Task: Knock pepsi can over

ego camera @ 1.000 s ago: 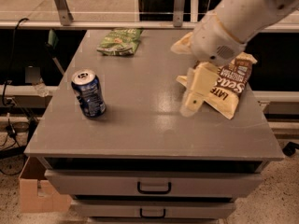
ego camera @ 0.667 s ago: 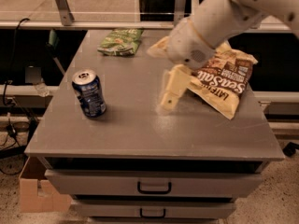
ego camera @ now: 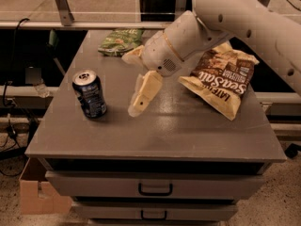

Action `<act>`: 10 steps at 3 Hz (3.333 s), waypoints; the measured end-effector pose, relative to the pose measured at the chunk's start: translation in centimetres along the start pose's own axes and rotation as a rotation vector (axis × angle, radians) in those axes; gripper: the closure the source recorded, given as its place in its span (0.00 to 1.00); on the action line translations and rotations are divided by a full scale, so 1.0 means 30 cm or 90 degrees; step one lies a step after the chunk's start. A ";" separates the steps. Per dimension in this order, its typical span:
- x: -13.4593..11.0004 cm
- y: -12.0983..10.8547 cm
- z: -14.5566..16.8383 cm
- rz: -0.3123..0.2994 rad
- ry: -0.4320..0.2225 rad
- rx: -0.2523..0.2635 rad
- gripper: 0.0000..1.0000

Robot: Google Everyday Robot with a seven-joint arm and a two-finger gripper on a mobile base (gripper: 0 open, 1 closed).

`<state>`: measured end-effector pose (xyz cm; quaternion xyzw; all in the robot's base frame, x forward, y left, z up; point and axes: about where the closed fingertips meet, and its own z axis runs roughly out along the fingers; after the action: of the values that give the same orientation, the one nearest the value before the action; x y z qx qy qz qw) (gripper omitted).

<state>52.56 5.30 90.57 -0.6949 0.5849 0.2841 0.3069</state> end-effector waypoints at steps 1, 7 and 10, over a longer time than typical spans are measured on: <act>-0.022 -0.032 0.086 0.011 -0.053 -0.021 0.00; -0.124 -0.001 0.202 0.078 -0.144 -0.062 0.94; -0.023 -0.093 -0.134 -0.022 0.134 0.074 1.00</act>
Offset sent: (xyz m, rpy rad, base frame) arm 0.0042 0.0717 -0.0299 0.2035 0.1496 0.0727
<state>55.36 3.04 93.95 -0.7121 0.6172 0.1695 0.2884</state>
